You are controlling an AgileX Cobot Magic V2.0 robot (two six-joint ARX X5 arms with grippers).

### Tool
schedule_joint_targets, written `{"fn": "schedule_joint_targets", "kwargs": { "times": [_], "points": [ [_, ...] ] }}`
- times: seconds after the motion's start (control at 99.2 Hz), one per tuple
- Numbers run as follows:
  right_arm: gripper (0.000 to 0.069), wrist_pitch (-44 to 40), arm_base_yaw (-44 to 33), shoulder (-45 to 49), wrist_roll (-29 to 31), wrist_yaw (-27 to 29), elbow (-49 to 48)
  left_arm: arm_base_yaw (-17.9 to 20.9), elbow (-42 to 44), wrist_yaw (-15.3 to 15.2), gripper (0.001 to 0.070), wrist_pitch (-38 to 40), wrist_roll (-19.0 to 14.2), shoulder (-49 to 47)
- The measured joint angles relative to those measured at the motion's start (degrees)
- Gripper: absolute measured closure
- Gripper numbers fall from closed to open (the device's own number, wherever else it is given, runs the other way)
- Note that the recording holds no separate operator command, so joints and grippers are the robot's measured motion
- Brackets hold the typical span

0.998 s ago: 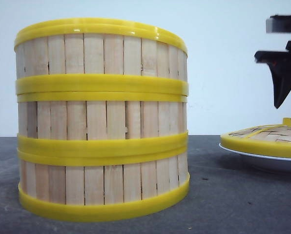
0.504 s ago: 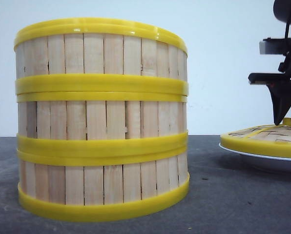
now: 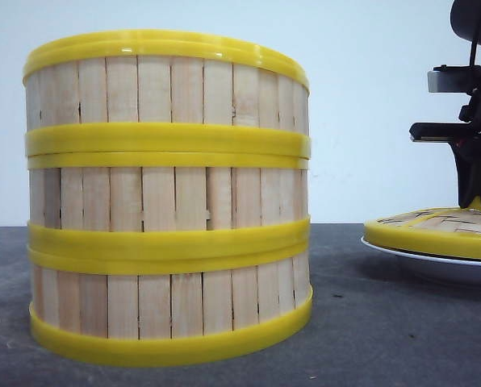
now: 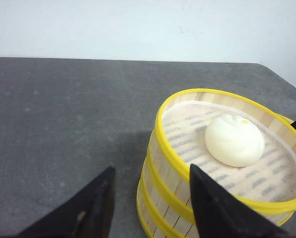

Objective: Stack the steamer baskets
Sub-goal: 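Lift the lid off the plate with the right gripper toward the stack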

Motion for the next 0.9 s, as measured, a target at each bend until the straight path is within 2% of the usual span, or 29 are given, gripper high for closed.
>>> {"fn": "schedule_joint_targets", "kwargs": {
  "times": [0.141, 0.302, 0.565, 0.786, 0.897],
  "points": [
    [0.0631, -1.01, -0.07, -0.74, 0.00, -0.11, 0.20, 0.00, 0.00, 0.00, 0.0434, -0.02, 0.00, 0.00],
    [0.0631, -7.34, -0.07, -5.51, -0.98, -0.55, 3.52, 0.00, 0.00, 0.00, 0.0434, 0.00, 0.00, 0.00],
    [0.0631, -18.08, 1.27, -13.11, -4.00, -3.58, 19.34, 0.00, 0.00, 0.02, 0.0434, 0.00, 0.00, 0.00],
    [0.0633, -26.69, 7.34, -12.44, -4.52, -10.36, 34.01, 0.00, 0.00, 0.00, 0.0434, 0.00, 0.00, 0.00],
    [0.0633, -29.44, 12.39, -10.60, -4.52, -10.88, 40.15, 0.00, 0.00, 0.02, 0.0434, 0.00, 0.00, 0.00]
  ]
}}
